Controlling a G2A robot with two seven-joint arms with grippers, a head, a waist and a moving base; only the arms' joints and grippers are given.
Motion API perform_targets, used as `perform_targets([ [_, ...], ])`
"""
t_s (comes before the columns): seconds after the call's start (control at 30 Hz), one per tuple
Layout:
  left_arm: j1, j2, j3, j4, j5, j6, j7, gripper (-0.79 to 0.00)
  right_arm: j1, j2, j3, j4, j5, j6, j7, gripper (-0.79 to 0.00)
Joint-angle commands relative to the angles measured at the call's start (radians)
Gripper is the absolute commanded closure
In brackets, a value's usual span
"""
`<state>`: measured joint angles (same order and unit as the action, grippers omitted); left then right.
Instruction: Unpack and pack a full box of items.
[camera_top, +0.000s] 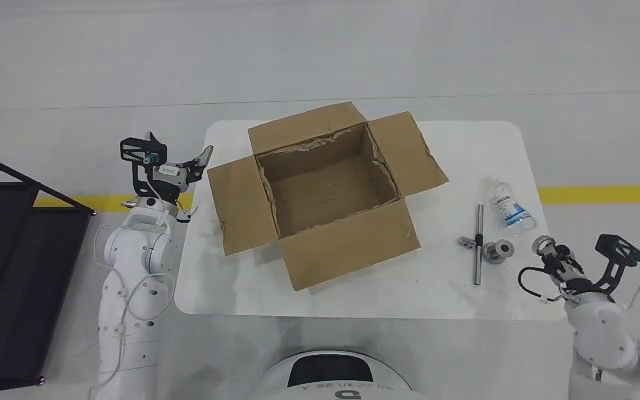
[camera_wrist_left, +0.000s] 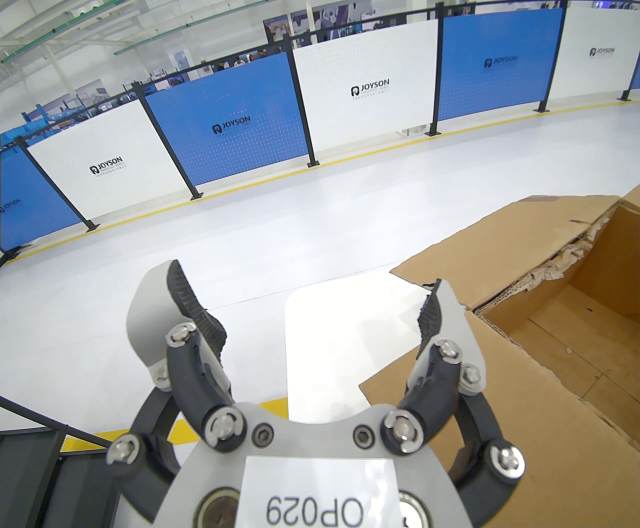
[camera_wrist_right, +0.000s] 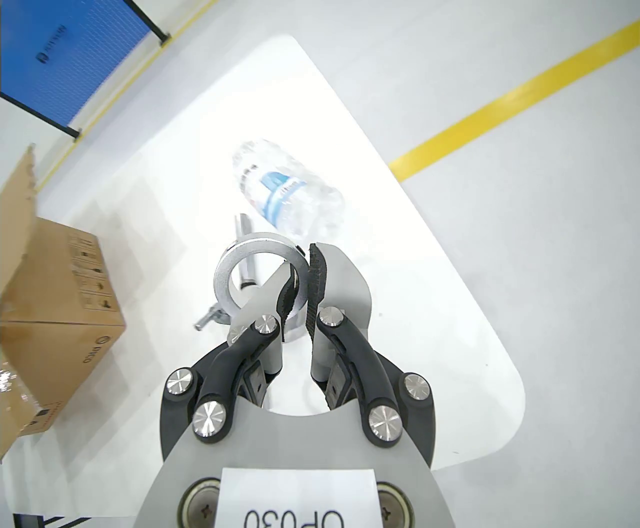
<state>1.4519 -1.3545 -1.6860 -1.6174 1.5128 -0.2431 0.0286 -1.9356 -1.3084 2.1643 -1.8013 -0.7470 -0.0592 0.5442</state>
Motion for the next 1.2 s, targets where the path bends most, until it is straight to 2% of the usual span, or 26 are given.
perform_targets([
  [0.0, 0.0, 0.0, 0.0, 0.0, 0.0, 0.0, 0.0, -0.785, 0.062, 0.01, -0.01, 0.064, -0.044, 0.021, 0.064, 0.0],
  [0.1, 0.0, 0.0, 0.0, 0.0, 0.0, 0.0, 0.0, -0.785, 0.131, 0.023, -0.029, 0.136, -0.118, 0.036, 0.119, 0.0],
  [0.27, 0.0, 0.0, 0.0, 0.0, 0.0, 0.0, 0.0, -0.785, 0.185, 0.032, -0.062, 0.197, -0.2, 0.066, 0.138, 0.0],
  [0.47, 0.0, 0.0, 0.0, 0.0, 0.0, 0.0, 0.0, -0.785, 0.199, 0.039, -0.064, 0.223, -0.249, 0.098, 0.151, 0.0],
  [0.7, 0.0, 0.0, 0.0, 0.0, 0.0, 0.0, 0.0, -0.785, 0.177, 0.042, -0.076, 0.209, -0.269, 0.085, 0.157, 0.0],
  [0.83, 0.0, 0.0, 0.0, 0.0, 0.0, 0.0, 0.0, -0.785, 0.162, 0.041, -0.088, 0.189, -0.274, 0.094, 0.16, -0.132],
  [0.97, 0.0, 0.0, 0.0, 0.0, 0.0, 0.0, 0.0, -0.785, 0.152, 0.041, -0.096, 0.175, -0.281, 0.102, 0.162, -0.191],
  [1.0, 0.0, 0.0, 0.0, 0.0, 0.0, 0.0, 0.0, -0.785, 0.15, 0.041, -0.097, 0.173, -0.282, 0.103, 0.164, -0.24],
  [1.17, 0.0, 0.0, 0.0, 0.0, 0.0, 0.0, 0.0, -0.785, 0.138, 0.041, -0.093, 0.147, -0.269, 0.111, 0.16, -0.348],
])
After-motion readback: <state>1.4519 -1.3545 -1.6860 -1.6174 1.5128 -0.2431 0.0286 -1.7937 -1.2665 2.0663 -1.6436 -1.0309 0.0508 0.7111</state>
